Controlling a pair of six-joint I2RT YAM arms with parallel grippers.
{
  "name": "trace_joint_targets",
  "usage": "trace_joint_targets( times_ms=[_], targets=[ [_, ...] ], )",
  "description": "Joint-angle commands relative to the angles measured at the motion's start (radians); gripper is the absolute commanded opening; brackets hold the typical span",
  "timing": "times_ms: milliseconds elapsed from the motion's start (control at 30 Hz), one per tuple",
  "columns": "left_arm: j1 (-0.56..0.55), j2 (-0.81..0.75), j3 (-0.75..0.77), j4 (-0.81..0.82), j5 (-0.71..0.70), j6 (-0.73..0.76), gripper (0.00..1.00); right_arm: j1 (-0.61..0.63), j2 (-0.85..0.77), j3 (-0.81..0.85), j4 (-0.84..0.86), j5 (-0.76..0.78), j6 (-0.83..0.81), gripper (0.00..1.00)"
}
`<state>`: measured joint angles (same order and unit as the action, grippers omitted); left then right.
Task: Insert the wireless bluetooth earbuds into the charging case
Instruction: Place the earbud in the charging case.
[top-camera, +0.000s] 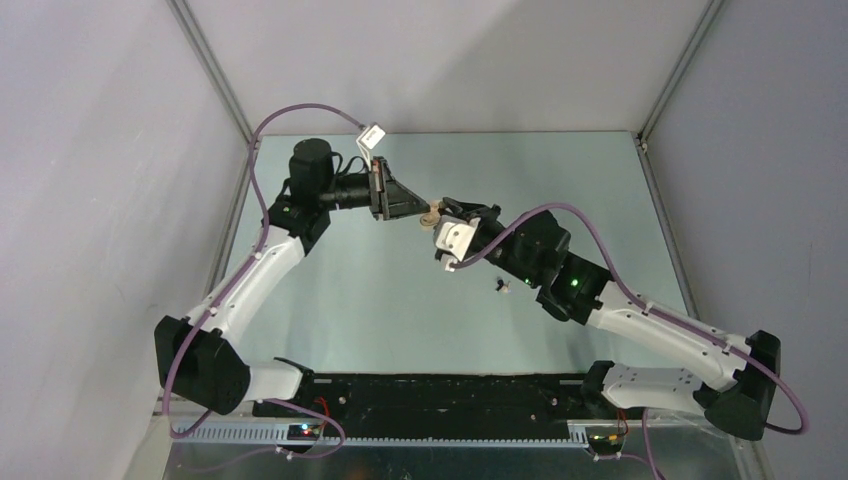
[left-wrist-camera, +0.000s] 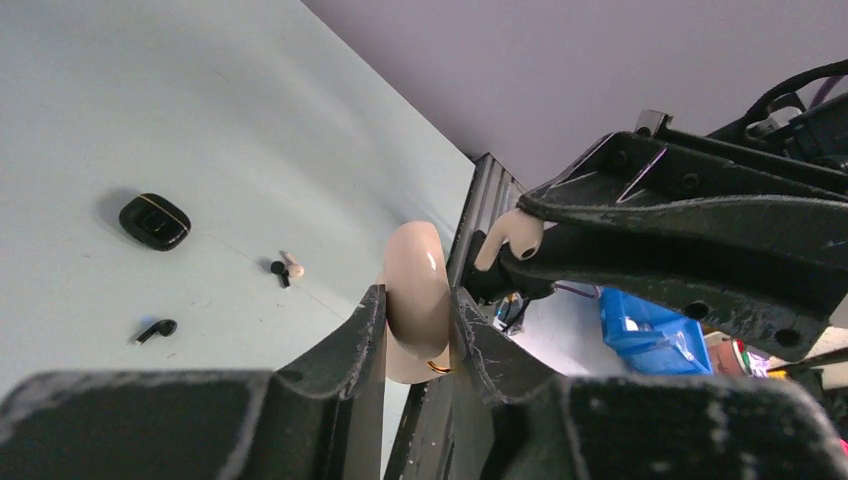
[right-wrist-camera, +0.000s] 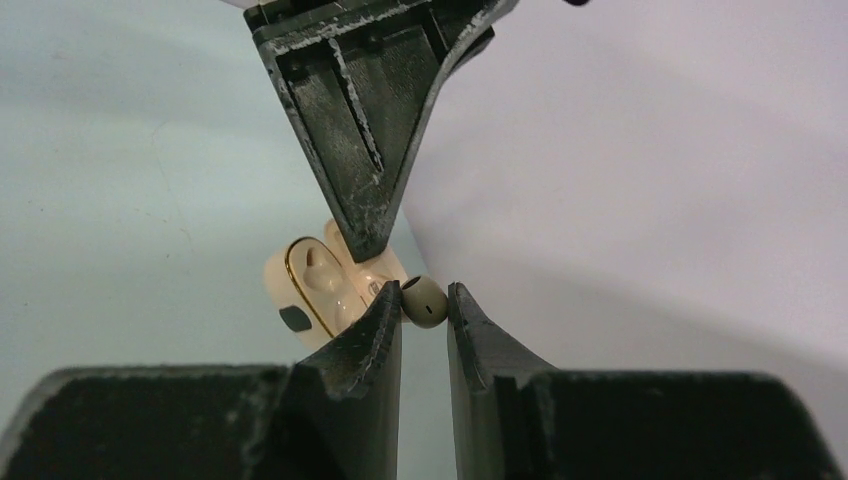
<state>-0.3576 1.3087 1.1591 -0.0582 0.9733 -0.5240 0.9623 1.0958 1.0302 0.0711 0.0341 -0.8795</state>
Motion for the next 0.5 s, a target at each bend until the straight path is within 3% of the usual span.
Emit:
trace_joint_targets(
  times_ms=[0, 467],
  targets=[
    [-0.002, -0.012, 0.007, 0.052, 0.076, -0.036, 0.0, 0.026, 0.015, -0.011, 0.125, 0.04, -0.1, 0.0],
    [0.005, 0.004, 0.009, 0.098, 0.113, -0.073, 0.0, 0.035, 0.008, -0.028, 0.092, 0.03, -0.172, 0.0]
  ],
)
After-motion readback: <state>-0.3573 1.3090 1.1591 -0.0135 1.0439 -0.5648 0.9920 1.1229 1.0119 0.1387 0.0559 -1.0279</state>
